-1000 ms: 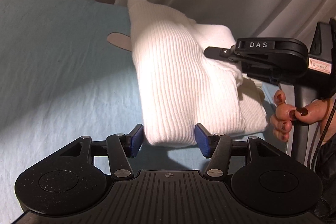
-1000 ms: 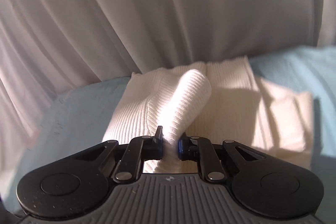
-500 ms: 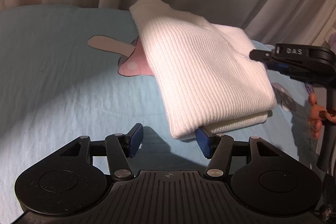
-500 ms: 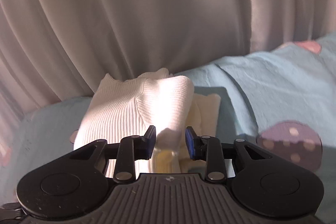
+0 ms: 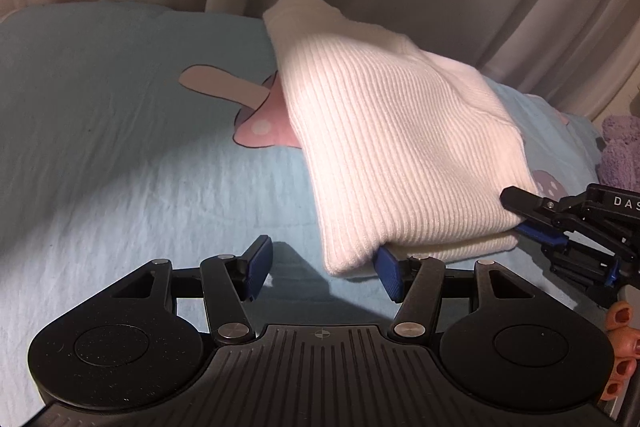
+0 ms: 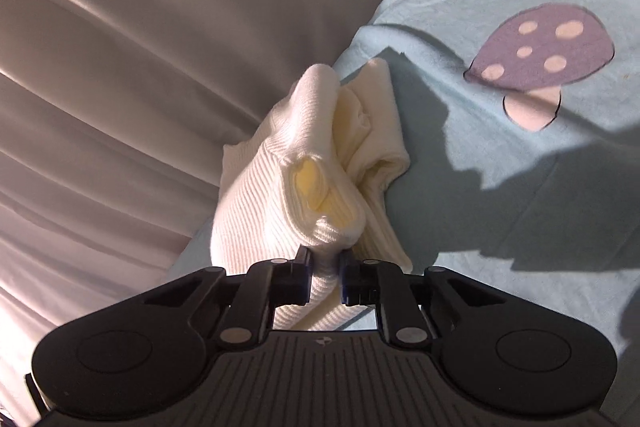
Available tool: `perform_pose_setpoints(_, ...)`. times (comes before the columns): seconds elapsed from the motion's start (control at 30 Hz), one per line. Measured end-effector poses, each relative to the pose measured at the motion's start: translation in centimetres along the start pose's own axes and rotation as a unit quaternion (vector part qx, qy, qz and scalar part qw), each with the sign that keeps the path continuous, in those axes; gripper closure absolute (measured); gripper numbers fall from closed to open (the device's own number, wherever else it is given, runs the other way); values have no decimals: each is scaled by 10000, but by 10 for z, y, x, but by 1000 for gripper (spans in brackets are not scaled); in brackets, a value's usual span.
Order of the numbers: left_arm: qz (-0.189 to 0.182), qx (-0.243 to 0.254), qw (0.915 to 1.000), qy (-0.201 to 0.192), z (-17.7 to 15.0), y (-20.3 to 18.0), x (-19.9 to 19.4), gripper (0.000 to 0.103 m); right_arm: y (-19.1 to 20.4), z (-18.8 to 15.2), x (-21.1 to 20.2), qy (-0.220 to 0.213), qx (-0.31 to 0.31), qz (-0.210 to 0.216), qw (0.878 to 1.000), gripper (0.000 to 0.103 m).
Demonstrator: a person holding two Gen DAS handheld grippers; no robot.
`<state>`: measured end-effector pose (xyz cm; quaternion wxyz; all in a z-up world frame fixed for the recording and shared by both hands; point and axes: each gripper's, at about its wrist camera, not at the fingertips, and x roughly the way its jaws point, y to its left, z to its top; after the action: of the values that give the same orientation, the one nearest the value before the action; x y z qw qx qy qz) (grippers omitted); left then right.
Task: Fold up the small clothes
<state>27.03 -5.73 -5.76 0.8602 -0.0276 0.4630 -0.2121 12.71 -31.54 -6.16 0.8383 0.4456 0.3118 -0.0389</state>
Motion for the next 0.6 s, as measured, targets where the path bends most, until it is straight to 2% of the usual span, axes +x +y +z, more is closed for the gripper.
perform_pose_setpoints(0.03,32,16,10000,-1,0,0,0,40,6,-1,2,-40,-295,-308,9991,94)
perform_pose_setpoints(0.07,64,24,10000,-5,0,0,1,40,10,-3,3,-1,-438,-427,9981,96)
perform_pose_setpoints(0.1,89,13,10000,-5,1,1,0,40,8,-2,4,114,-257,-205,9994,96)
perform_pose_setpoints(0.13,118,-8,9999,-12,1,3,-1,40,4,-1,4,240,68,226,9994,96)
perform_pose_setpoints(0.2,249,-57,9996,-100,3,7,-4,40,-4,1,-2,276,615,1023,9925,96)
perform_pose_setpoints(0.23,317,-90,9994,-124,4,10,-7,40,-7,1,-4,276,736,1151,9902,97)
perform_pose_setpoints(0.27,337,-136,9992,-141,5,13,-8,40,-9,1,-7,236,696,1024,9920,97)
perform_pose_setpoints(0.3,300,-214,9992,-169,6,17,-11,38,-7,2,-9,165,341,493,9981,97)
perform_pose_setpoints(0.37,220,-281,9993,-139,6,20,-11,36,1,-2,-2,134,-472,-485,9976,97)
perform_pose_setpoints(0.47,270,-234,9994,-46,4,19,-8,36,7,-8,0,186,-607,-486,9968,97)
perform_pose_setpoints(0.53,304,-200,9993,-58,2,18,-9,36,3,-6,-2,230,-388,-167,9988,97)
perform_pose_setpoints(0.57,308,-221,9993,-63,3,18,-10,37,0,-4,-3,228,-312,-171,9991,97)
perform_pose_setpoints(0.6,307,-224,9993,-73,3,19,-11,36,1,-4,-4,159,-506,-473,9975,98)
